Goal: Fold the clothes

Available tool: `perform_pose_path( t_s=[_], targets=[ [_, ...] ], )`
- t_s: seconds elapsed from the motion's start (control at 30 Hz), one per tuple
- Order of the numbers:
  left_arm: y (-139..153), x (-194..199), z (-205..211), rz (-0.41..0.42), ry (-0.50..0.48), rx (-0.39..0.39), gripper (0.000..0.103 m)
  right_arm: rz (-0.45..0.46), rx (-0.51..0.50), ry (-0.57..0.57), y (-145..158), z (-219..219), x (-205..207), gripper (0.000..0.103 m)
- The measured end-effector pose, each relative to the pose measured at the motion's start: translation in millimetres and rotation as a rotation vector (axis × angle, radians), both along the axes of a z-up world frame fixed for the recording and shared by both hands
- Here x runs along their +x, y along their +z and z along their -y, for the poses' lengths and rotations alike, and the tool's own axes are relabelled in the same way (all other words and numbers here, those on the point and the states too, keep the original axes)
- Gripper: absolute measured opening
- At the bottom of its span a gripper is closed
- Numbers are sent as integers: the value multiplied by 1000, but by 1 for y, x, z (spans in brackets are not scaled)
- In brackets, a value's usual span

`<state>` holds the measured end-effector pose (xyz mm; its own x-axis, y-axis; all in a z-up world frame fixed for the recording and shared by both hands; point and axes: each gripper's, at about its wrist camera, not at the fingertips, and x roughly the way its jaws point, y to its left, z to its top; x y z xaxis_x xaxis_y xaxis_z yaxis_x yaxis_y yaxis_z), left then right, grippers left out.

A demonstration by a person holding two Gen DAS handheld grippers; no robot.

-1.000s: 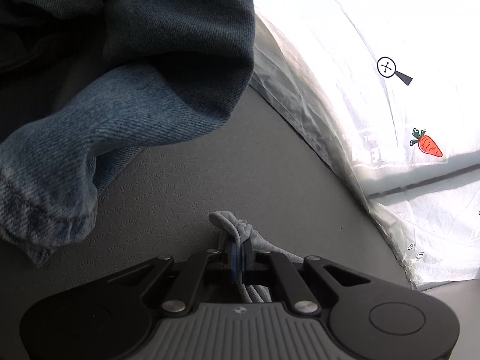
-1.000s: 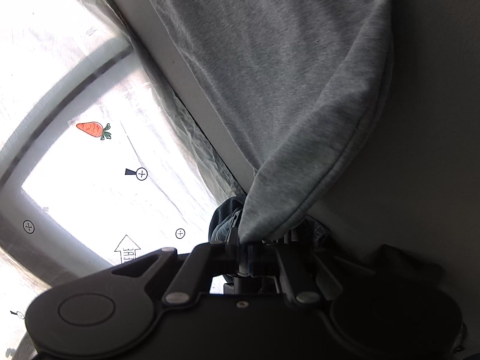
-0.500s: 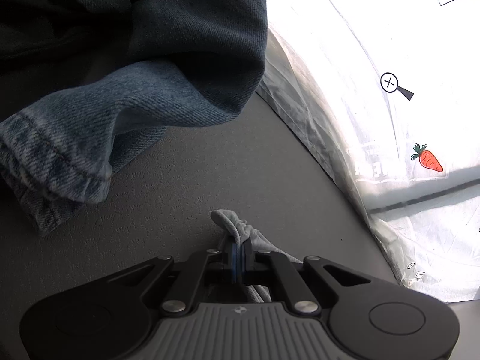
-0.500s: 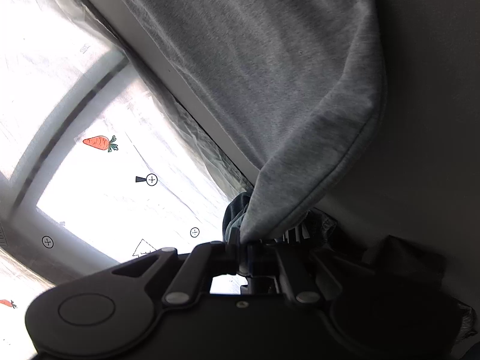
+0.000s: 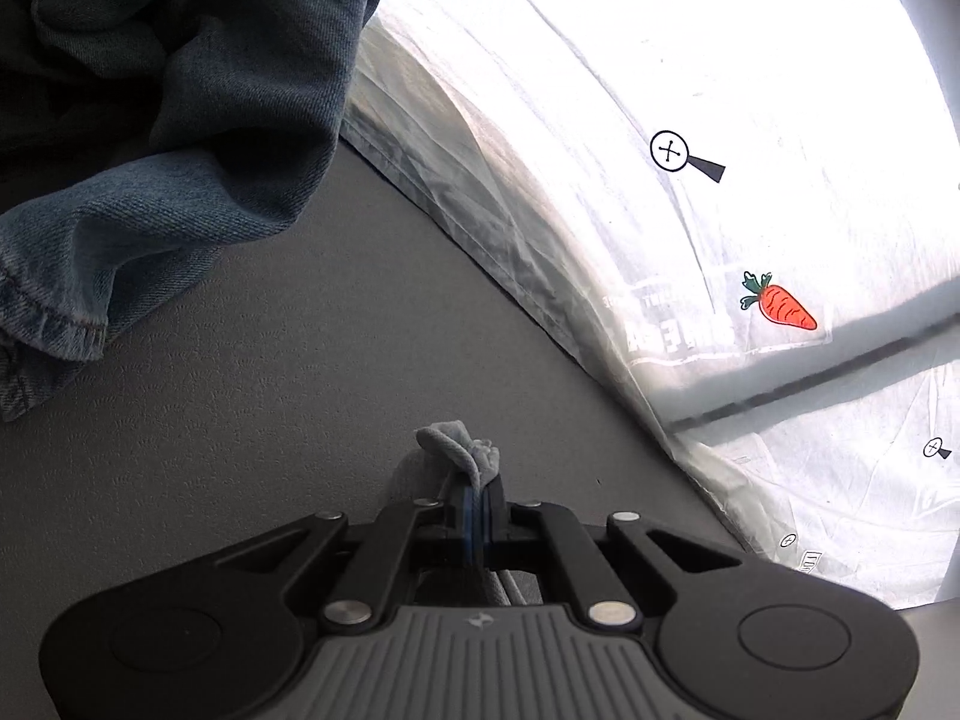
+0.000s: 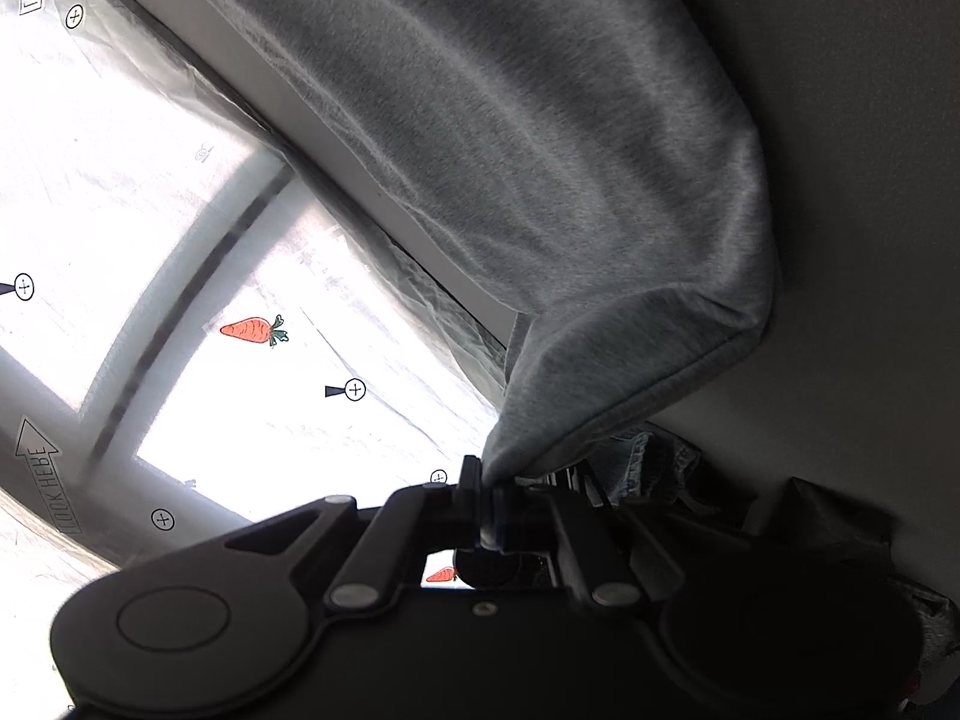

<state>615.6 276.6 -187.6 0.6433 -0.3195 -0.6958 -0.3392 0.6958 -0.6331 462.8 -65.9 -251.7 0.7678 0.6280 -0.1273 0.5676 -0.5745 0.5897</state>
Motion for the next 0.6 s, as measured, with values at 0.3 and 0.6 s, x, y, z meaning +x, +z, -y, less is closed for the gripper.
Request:
perform_pose_path(
  t_s=[0.3,0.6],
  targets=[
    [-1,3,57,7,-4,-12,2,-30,19,-35,-5,58,-2,4],
    [-18,15,117,-18,-30,-15,2,-99,22,-56,-27,111,-11,4]
  ],
)
